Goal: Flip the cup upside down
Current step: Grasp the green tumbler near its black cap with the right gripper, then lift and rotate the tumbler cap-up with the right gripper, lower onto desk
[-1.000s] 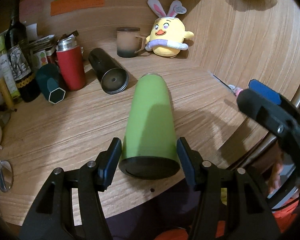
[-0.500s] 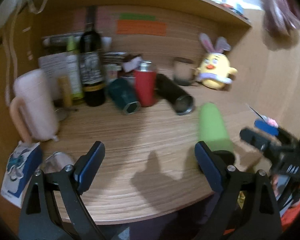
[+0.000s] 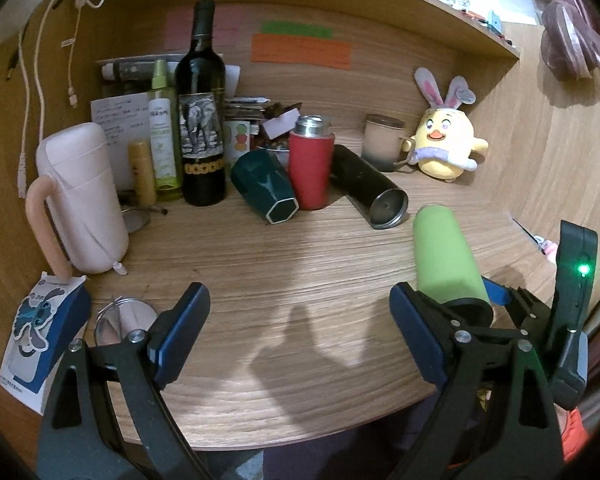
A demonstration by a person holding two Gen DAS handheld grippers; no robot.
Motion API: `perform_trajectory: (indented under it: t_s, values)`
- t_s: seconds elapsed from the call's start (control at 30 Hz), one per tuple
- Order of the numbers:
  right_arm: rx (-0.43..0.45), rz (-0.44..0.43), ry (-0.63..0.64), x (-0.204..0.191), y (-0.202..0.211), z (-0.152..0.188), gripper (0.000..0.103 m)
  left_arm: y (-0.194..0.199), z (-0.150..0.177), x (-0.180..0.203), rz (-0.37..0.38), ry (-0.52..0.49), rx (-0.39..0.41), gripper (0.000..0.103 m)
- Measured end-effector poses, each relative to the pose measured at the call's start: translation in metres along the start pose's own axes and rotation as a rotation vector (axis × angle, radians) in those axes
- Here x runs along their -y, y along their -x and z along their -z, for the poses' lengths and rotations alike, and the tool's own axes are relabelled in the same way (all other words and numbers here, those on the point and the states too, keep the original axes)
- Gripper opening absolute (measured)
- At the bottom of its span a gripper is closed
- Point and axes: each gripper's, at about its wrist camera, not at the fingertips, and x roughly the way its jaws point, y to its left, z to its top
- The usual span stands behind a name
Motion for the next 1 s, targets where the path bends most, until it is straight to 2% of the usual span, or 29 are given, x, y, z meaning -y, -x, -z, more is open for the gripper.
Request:
perform_trajectory:
  t_s: [0.43, 0.67, 0.87, 1.0]
  values:
    - [-0.002, -0.004, 0.074, 0.018, 0.034, 0.021, 0.072, 0.007, -0.009, 0.042, 0.046, -0.090, 0.040, 0.092]
    - [0.008, -0.039, 0.074, 0.028, 0.056, 0.025, 0.065, 0.009, -0.017, 0.069, 0.078, -0.135, 0.066, 0.092]
    - [0.063, -0.059, 0.072, 0.033, 0.075, 0.010, 0.064, 0.018, -0.029, 0.086, 0.122, -0.162, 0.100, 0.092]
    - [0.103, -0.054, 0.098, 0.029, 0.086, -0.003, 0.064, 0.025, -0.042, 0.095, 0.180, -0.175, 0.122, 0.092]
